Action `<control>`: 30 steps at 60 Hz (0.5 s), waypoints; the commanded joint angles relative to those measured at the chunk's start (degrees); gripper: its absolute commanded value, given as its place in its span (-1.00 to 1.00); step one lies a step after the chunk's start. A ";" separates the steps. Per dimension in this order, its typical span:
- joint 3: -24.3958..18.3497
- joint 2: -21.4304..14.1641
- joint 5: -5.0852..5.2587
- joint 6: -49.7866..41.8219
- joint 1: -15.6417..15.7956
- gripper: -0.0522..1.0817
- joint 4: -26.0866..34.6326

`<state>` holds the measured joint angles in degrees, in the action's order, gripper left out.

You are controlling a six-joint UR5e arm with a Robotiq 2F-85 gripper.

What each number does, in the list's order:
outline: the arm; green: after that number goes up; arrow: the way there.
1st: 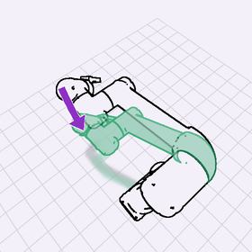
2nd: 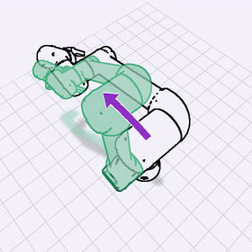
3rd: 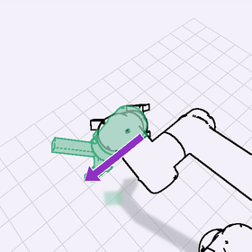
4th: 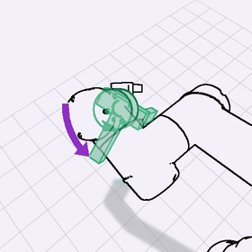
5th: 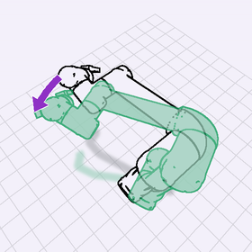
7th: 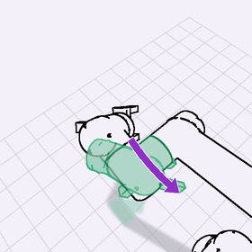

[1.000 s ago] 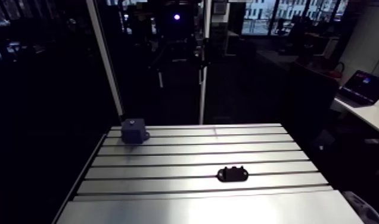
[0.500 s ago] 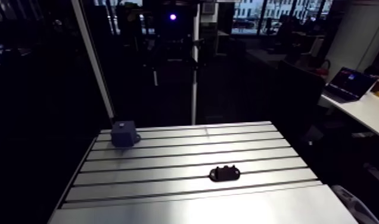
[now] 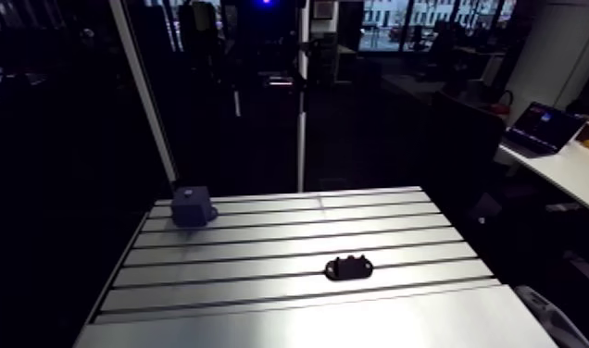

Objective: Pick up the M10 bolt and insert it into the hole until fully seated.

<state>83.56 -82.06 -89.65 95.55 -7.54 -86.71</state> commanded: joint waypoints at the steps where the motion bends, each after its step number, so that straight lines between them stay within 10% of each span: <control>1: -0.91 0.61 -0.22 0.45 0.06 -0.89 0.97; 30: -0.30 1.78 -0.04 0.29 0.33 -0.89 0.62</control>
<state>83.26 -80.76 -89.68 95.91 -7.33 -86.00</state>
